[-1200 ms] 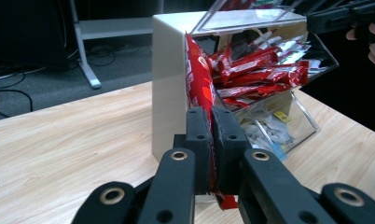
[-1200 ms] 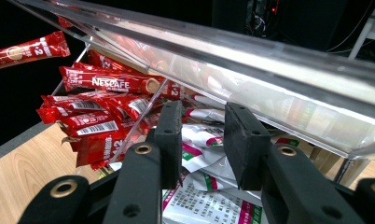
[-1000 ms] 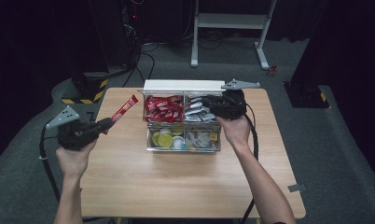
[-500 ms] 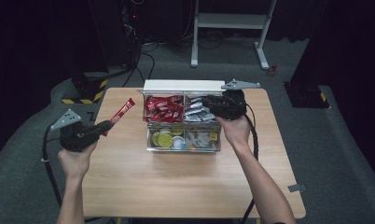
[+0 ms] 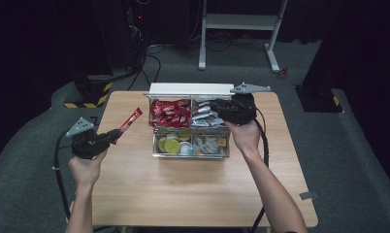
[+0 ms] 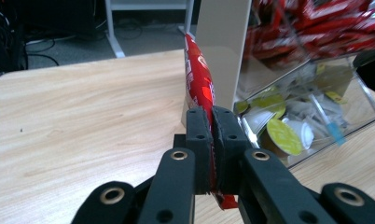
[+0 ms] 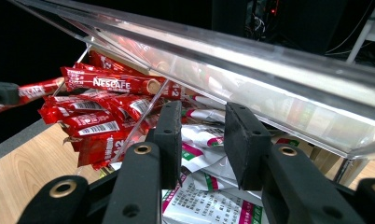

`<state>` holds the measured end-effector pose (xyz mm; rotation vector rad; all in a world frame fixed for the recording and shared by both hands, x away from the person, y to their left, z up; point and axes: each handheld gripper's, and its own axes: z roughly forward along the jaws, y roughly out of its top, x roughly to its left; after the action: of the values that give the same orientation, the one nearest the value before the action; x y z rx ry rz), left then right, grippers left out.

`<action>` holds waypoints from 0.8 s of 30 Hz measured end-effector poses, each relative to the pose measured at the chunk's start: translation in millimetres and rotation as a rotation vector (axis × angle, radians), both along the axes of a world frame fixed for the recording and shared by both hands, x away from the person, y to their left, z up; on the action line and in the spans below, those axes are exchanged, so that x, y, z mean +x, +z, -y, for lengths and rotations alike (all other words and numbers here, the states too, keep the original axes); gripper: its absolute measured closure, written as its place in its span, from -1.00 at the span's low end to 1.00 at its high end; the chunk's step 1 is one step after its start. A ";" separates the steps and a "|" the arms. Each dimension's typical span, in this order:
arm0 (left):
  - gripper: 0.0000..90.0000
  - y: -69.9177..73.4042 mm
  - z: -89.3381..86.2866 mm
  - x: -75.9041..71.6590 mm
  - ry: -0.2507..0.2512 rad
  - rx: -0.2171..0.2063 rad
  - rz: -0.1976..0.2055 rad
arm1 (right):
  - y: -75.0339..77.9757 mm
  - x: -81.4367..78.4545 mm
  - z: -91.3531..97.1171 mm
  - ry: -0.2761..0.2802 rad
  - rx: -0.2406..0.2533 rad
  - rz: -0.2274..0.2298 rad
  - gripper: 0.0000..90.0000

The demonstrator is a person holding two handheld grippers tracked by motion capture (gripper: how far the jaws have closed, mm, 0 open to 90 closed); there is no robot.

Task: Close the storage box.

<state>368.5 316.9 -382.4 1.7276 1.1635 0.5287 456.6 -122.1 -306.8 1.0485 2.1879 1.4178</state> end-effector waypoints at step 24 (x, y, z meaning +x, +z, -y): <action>0.92 -52.6 19.4 21.7 0.035 0.029 -0.072 | 1.8 -2.4 0.5 0.003 0.006 0.008 0.49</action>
<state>390.2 297.5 -435.0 1.7661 1.2440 0.5107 454.1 -122.6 -305.0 1.0401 2.1814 1.4277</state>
